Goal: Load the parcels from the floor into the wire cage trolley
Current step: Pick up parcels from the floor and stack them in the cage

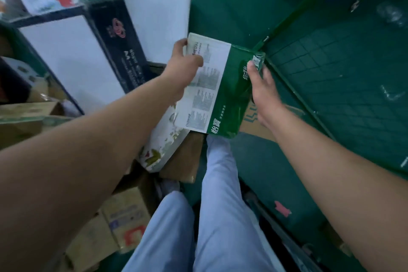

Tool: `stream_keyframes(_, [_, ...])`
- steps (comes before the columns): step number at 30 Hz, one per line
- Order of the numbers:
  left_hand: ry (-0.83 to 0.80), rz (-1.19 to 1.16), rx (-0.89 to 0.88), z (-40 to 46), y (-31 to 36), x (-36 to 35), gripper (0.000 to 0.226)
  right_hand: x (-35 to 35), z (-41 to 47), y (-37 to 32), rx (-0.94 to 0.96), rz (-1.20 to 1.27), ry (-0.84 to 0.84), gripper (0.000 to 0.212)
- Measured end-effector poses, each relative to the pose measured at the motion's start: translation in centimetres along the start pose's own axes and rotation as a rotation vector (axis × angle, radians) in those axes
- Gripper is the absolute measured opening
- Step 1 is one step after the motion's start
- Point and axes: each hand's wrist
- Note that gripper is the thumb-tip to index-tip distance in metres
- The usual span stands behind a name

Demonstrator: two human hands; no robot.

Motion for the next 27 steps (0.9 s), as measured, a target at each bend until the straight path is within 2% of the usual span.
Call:
stream_keyframes(3, [-0.023, -0.037, -0.052, -10.0, -2.1, 3.5, 0.069, -0.5, -10.5, 0.1, 0.013, 0.067, 0.019, 0.066])
stream_keyframes(5, [0.002, -0.052, -0.078, -14.9, -3.0, 5.0, 0.065, -0.9, -15.6, 0.0, 0.01, 0.084, 0.032, 0.077])
stream_keyframes(8, [-0.011, -0.037, -0.146, -23.6, -4.5, 8.1, 0.047, -1.5, -24.4, -0.4, 0.001, 0.128, 0.064, 0.093])
stream_keyframes(11, [-0.028, -0.036, -0.202, -30.0, -5.3, 10.1, 0.036, -1.5, -30.9, -0.7, -0.005, 0.179, 0.081, 0.086])
stream_keyframes(15, [-0.05, -0.011, -0.26, -36.9, -5.5, 12.1, 0.037, -0.9, -37.7, -0.3, -0.019, 0.23, 0.074, 0.094])
stream_keyframes(19, [-0.085, 0.054, -0.286, -40.8, -6.7, 12.5, 0.036, 0.0, -41.5, 2.3, -0.067, 0.276, 0.06, 0.112])
stream_keyframes(23, [-0.093, 0.125, -0.286, -42.5, -8.1, 12.0, 0.04, 0.6, -45.2, 3.9, -0.093, 0.302, 0.032, 0.106])
stream_keyframes(27, [-0.174, 0.208, -0.275, -43.7, -9.2, 10.4, 0.048, 1.8, -48.6, 5.7, -0.093, 0.329, 0.03, 0.1])
Point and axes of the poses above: each hand's wrist, its own z-axis towards the middle knuckle, its own x-axis out of the back of the hand, y = z × x, and after that the axes turned 1 degree about y, right-handed
